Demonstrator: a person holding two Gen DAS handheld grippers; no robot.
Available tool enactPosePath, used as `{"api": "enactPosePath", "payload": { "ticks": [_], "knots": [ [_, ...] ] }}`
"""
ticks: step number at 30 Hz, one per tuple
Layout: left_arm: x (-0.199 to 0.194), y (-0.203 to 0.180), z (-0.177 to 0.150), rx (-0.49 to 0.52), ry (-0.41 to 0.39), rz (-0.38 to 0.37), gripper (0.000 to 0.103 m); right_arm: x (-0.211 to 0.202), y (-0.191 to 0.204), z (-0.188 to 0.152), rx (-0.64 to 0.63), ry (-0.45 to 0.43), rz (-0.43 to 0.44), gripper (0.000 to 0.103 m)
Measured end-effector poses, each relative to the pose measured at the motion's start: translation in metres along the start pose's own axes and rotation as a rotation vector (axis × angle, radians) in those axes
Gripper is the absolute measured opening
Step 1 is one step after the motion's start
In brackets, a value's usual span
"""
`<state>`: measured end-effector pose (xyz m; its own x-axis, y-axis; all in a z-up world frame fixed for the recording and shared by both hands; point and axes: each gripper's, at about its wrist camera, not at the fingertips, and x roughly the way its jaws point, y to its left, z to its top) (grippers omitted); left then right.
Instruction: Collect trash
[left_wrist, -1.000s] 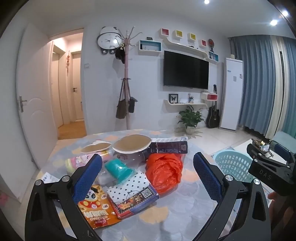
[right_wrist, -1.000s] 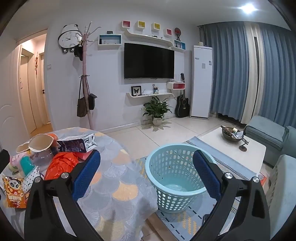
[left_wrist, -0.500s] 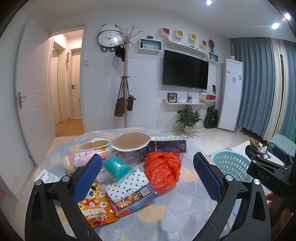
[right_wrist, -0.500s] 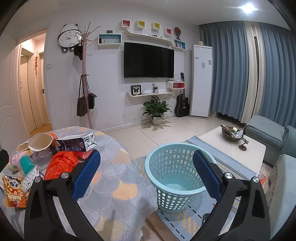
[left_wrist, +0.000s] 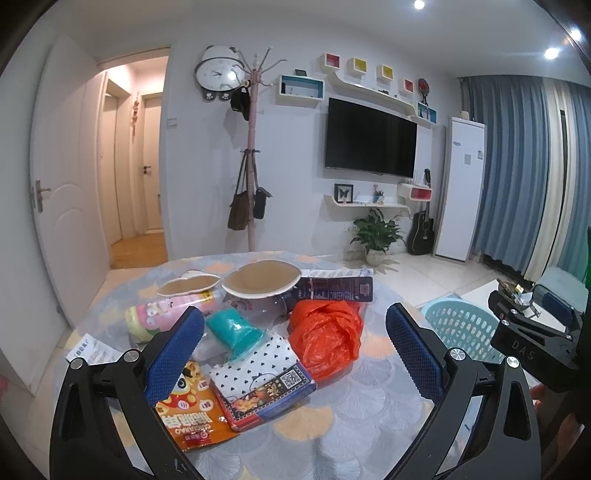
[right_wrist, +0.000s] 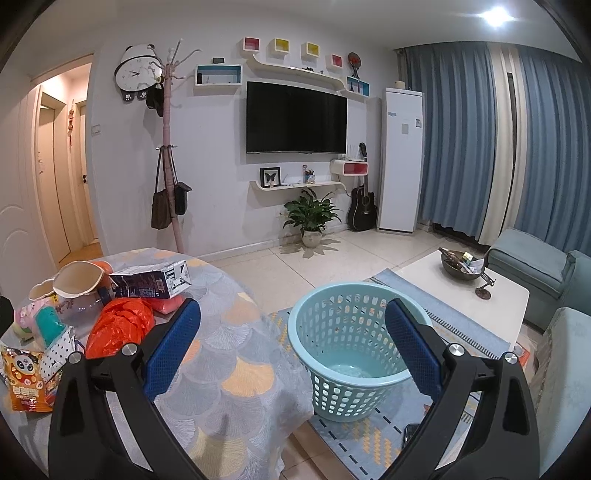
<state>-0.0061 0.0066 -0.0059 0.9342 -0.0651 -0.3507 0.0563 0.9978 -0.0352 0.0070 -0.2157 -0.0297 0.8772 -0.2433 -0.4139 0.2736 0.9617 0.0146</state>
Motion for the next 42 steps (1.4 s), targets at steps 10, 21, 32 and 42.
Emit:
{"api": "enactPosePath", "payload": {
  "ticks": [10,21,32,42],
  "knots": [
    [-0.002,0.002,0.001,-0.004,-0.003,0.006,0.096,-0.001,0.0,0.0,-0.01,-0.006,0.004,0.095],
    [-0.013,0.05,-0.005,-0.09,0.009,0.133,0.096,0.006,0.015,0.003,-0.055,0.005,0.092,0.072],
    [0.006,0.208,-0.015,-0.415,0.259,0.345,0.093,0.037,0.07,0.015,-0.12,0.091,0.303,0.046],
    [0.049,0.241,-0.043,-0.637,0.407,0.27,0.093,0.056,0.116,0.016,-0.174,0.157,0.389,0.053]
  ]
}}
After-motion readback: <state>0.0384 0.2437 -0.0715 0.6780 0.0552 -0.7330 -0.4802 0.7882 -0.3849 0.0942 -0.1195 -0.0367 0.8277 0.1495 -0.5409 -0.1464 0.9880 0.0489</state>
